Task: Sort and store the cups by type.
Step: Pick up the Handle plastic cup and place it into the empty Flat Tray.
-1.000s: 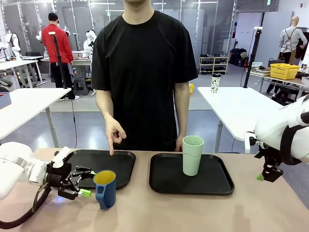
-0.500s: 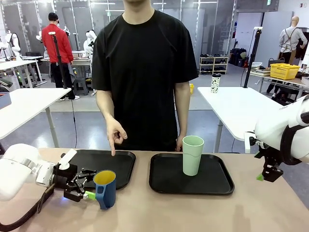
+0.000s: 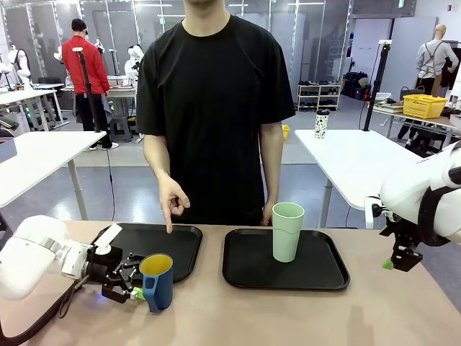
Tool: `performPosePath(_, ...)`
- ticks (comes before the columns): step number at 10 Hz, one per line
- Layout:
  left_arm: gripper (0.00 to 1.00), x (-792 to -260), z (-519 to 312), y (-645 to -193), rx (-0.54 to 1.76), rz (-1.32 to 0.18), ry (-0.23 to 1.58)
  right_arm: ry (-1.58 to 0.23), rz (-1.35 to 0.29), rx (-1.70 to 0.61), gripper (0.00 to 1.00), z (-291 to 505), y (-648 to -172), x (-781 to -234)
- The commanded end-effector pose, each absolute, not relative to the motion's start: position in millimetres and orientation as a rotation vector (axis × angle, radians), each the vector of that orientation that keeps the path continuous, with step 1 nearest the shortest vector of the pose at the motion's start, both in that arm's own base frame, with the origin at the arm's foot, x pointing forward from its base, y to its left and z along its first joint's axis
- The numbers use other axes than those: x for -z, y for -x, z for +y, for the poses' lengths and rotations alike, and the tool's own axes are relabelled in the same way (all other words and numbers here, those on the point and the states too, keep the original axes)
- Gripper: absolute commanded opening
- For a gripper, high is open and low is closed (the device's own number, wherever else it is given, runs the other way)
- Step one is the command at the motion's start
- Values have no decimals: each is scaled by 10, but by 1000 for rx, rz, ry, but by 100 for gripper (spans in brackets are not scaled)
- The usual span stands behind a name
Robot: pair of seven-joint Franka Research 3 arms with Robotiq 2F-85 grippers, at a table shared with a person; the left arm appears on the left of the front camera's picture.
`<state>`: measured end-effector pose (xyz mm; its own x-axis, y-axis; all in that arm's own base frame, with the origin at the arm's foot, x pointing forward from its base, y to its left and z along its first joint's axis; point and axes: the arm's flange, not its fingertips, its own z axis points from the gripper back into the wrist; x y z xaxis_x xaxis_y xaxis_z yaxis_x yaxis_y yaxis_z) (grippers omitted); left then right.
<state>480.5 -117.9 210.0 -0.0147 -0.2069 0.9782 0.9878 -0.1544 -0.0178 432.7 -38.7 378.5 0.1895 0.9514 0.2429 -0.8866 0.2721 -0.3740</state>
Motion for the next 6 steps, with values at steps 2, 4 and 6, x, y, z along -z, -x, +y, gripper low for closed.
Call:
performPosePath(2, 100, -2047, -1325, -4912, 1388, -974, 1224, 169, -484, -1298, 100, -367, -4343, -3770)
performPosePath(4, 100, -2019, -1364, -4924, 1389, -981, 1234, 169, -484, -1298, 100, -367, -4343, -3770)
performPosePath(6, 100, -2027, -1404, -4904, 1402, -990, 1270, 169, -484, -1298, 100, -367, -4343, -3770)
